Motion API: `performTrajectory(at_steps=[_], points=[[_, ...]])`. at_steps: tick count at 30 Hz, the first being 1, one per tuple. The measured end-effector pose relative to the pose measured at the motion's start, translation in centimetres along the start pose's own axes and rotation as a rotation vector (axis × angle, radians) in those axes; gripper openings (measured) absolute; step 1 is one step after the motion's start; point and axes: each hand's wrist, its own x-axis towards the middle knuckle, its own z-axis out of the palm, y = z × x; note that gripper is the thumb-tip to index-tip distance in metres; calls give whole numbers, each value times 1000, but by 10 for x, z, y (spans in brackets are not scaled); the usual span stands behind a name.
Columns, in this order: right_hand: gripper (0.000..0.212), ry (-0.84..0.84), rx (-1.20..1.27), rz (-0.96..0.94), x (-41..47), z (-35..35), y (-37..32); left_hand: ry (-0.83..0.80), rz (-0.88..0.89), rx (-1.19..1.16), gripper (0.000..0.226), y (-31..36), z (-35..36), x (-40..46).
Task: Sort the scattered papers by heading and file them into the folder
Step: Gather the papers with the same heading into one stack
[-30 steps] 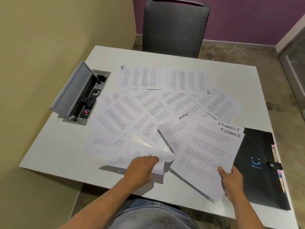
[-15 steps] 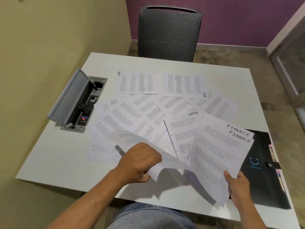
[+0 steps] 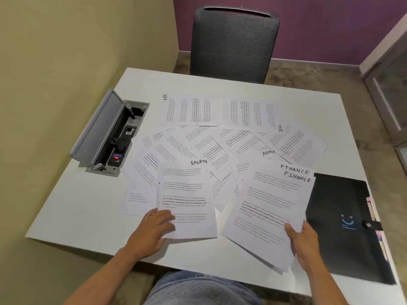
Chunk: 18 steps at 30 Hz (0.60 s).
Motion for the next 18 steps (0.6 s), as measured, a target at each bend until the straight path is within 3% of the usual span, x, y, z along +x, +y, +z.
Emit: performTrajectory(at_steps=[5, 9, 11, 14, 16, 18], points=[[28, 28, -33, -17, -3, 2, -13, -199, -118, -29, 45, -15, 29, -14], [26, 8, -52, -74, -8, 11, -35, -190, -159, -104, 50, -14, 35, -16], [27, -9, -67, -115, -12, 17, -45, -89, -201, -186, 45, -15, 36, -16], [26, -50, -97, -162, -14, 25, -57, 249, -314, -219, 30, -12, 29, -6], [26, -82, -120, -183, -14, 30, -63, 446, -526, -203, 24, -13, 19, 4], [29, -122, -140, -211, -14, 35, -68, 505, -837, -245, 19, -20, 10, 11]])
